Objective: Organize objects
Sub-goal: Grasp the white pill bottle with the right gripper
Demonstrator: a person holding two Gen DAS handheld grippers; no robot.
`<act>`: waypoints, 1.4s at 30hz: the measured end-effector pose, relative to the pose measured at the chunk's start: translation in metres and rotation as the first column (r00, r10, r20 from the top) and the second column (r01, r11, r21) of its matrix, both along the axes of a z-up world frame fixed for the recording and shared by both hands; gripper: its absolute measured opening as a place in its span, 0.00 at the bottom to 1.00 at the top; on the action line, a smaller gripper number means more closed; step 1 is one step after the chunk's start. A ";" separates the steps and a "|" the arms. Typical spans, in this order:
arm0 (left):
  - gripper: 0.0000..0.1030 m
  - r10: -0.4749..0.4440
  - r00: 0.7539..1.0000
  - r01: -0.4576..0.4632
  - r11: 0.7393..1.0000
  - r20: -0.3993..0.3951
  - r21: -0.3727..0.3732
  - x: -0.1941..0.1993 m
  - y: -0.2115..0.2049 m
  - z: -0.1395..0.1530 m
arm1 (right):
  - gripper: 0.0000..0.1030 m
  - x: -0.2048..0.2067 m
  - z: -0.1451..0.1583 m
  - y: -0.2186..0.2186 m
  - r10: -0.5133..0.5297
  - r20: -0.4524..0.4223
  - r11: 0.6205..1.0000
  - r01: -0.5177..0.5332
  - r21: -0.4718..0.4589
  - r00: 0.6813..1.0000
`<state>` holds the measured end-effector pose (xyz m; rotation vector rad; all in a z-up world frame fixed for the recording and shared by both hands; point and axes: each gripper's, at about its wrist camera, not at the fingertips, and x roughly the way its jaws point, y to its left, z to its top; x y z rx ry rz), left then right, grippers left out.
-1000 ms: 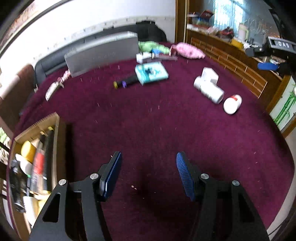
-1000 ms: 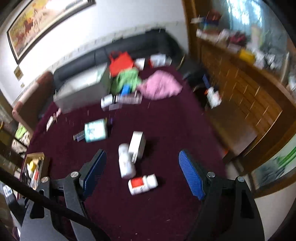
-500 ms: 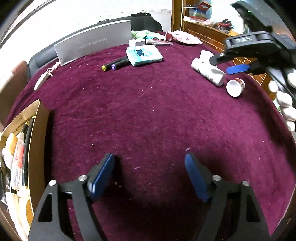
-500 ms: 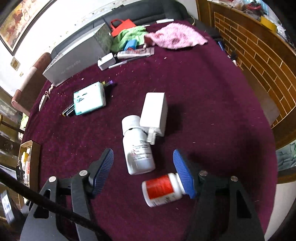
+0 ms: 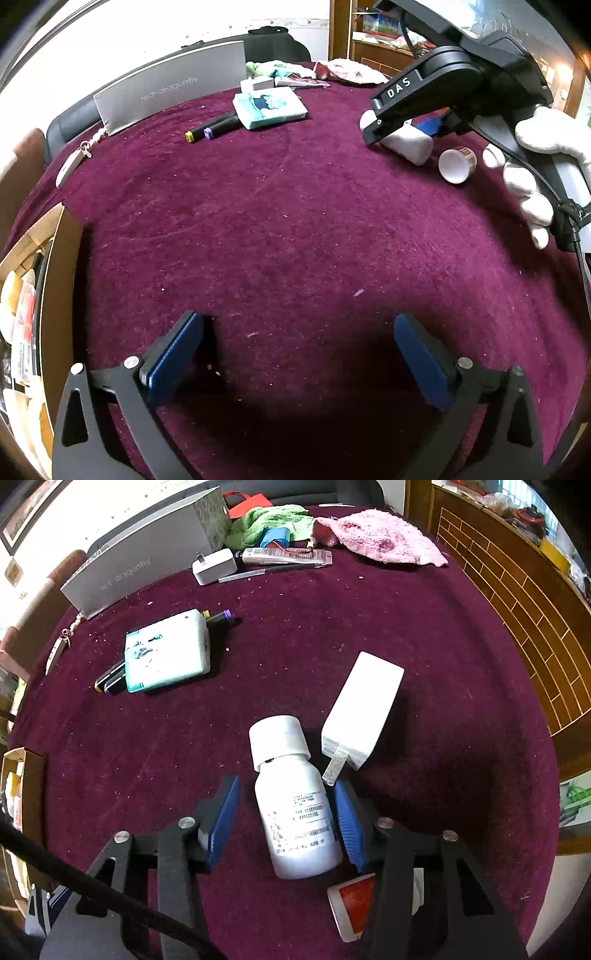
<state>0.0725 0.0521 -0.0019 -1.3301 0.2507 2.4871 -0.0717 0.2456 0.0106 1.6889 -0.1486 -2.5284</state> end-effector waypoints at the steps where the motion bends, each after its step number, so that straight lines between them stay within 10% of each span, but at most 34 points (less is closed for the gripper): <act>1: 0.98 0.000 1.000 0.000 1.000 0.000 0.000 0.000 0.000 0.000 | 0.48 0.000 -0.001 -0.001 0.001 0.001 1.000 -0.001 0.010 1.000; 8: 0.98 -0.001 1.000 0.001 1.000 0.000 0.000 0.000 0.000 -0.001 | 0.31 0.003 -0.002 -0.010 0.007 0.002 0.994 -0.008 0.106 1.000; 26: 0.97 -0.067 0.997 0.063 0.994 0.045 0.085 -0.007 0.015 0.019 | 0.31 0.124 0.027 0.028 0.001 -0.053 0.977 -0.012 -0.214 0.999; 42: 0.97 -0.371 0.916 0.347 0.924 -0.156 -0.157 -0.059 0.170 0.043 | 0.31 0.169 0.010 0.140 -0.221 -0.031 0.932 0.202 -0.300 0.975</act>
